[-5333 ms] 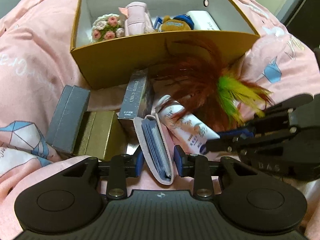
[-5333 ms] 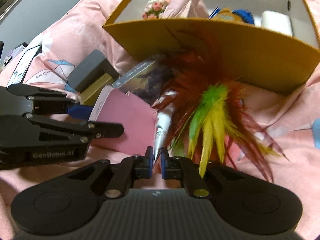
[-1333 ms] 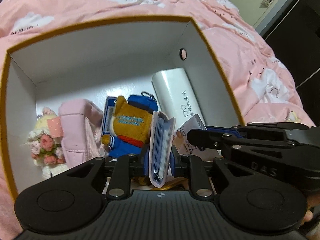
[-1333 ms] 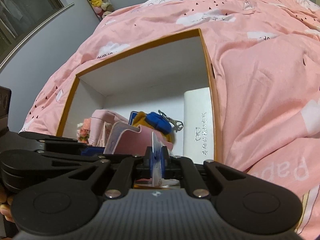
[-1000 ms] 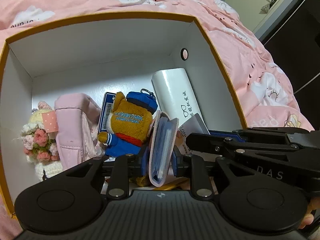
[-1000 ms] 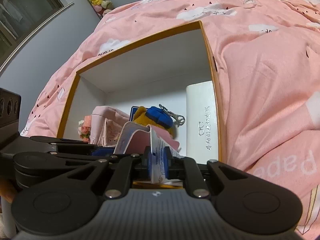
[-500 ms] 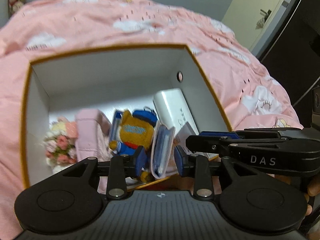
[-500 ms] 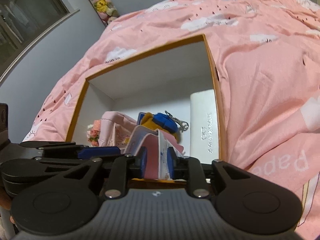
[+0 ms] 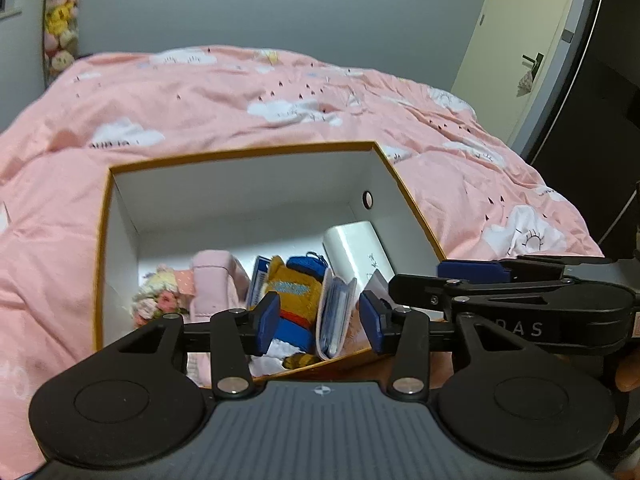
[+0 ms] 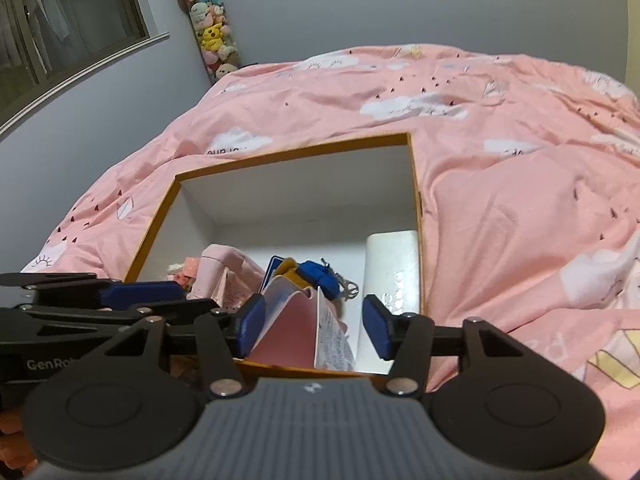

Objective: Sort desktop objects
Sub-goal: 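Lower the wallet and tube into the box and open both tools, then withdraw both tools from the box back toward the item pile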

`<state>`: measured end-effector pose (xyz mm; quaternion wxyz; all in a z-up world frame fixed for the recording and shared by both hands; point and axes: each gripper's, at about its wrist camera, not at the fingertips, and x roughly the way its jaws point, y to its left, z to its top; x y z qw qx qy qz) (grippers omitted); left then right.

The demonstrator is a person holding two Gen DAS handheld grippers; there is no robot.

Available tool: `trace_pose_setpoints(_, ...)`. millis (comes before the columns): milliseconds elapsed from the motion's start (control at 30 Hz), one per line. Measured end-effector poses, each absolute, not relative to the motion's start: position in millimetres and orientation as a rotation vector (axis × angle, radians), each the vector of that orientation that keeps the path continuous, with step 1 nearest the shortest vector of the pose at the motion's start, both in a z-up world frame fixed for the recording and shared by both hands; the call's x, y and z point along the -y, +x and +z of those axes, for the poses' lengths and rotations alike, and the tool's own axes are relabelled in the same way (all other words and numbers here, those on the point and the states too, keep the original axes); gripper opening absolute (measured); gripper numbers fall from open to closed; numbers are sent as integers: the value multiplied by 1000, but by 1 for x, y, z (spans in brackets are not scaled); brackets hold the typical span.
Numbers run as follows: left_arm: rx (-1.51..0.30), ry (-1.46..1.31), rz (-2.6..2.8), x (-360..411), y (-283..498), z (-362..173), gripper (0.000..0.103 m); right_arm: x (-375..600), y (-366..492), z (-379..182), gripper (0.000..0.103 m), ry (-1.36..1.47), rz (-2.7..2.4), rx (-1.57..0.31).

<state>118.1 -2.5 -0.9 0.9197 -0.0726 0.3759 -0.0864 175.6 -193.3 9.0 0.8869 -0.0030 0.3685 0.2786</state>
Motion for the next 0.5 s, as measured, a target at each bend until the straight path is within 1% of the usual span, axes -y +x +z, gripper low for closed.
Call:
trace_pose_setpoints(100, -747, -145, -160, 2, 112, 2, 53, 196, 170, 13, 66, -8, 562, -728)
trace_pose_setpoints(167, -729, -148, -151, 0, 108, 3, 54, 198, 166, 15, 73, -2, 546, -700)
trace_pose_setpoints(267, -700, -124, -127, 1, 101, 5, 55, 202, 161, 18, 77, 22, 526, -671)
trace_pose_setpoints(367, -675, -82, -111, 3, 95, 8, 60, 203, 155, 20, 83, 29, 499, -649)
trace_pose_setpoints(400, -666, -70, -106, 4, 93, 8, 60, 202, 154, 20, 84, 29, 480, -644)
trace_pose_setpoints(433, -662, -65, -107, 4, 91, 9, 60, 201, 152, 21, 89, 30, 452, -639)
trace_pose_setpoints(500, -669, -71, -136, 4, 89, 9, 60, 203, 150, 21, 91, 56, 417, -630)
